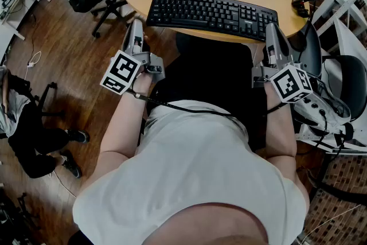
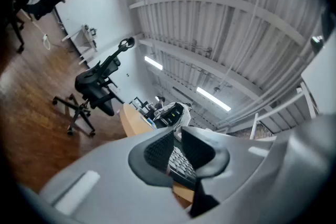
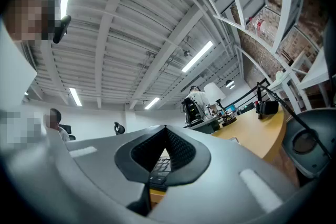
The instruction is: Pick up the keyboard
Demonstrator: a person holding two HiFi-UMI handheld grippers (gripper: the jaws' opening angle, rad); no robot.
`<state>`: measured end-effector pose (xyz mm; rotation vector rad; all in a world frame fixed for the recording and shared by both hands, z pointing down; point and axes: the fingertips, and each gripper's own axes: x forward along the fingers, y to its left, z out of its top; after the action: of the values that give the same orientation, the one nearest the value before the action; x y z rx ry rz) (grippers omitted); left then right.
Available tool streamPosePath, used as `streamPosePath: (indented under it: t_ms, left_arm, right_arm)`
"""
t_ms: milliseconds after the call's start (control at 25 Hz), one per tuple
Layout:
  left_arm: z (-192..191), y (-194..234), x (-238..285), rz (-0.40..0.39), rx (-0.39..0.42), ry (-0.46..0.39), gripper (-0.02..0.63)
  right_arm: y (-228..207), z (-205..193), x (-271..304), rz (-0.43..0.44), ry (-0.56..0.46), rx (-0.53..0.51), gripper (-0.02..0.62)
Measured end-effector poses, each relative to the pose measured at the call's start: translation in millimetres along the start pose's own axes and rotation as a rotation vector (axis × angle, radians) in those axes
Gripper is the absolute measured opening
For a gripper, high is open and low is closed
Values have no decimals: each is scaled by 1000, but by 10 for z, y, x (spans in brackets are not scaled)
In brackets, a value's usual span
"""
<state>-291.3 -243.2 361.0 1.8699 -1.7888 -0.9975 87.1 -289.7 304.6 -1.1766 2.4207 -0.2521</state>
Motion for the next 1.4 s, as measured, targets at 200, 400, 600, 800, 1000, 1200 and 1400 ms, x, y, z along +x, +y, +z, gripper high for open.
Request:
streamPosePath:
  t_ms: [200, 400, 600, 800, 1000, 1200, 1400]
  left_arm:
    - [-374, 473, 199, 84, -316, 104, 143]
    - [-536, 568, 337, 98, -426, 128, 222]
    - [-713, 565, 443, 103, -525, 174, 214]
    - [-821, 508, 485, 102, -537, 217, 198]
    - [-798, 583, 475, 152, -537, 249, 180]
    - [-817, 593, 348, 159, -632, 254, 202]
    - [-876, 516, 436, 147, -647, 310, 199]
  right_arm:
    - [-28, 10, -18, -8, -7, -4, 0]
    - [-36, -4, -2, -9, -1, -1, 0]
    - [-36, 6, 8, -12, -3, -1, 0]
    - [-53, 22, -16, -19, -6, -4, 0]
    - [-62, 23, -9, -25, -16, -4, 0]
    - [-98, -52, -16, -41, 8, -4, 0]
    - [-337, -13, -75, -128, -1, -14, 2]
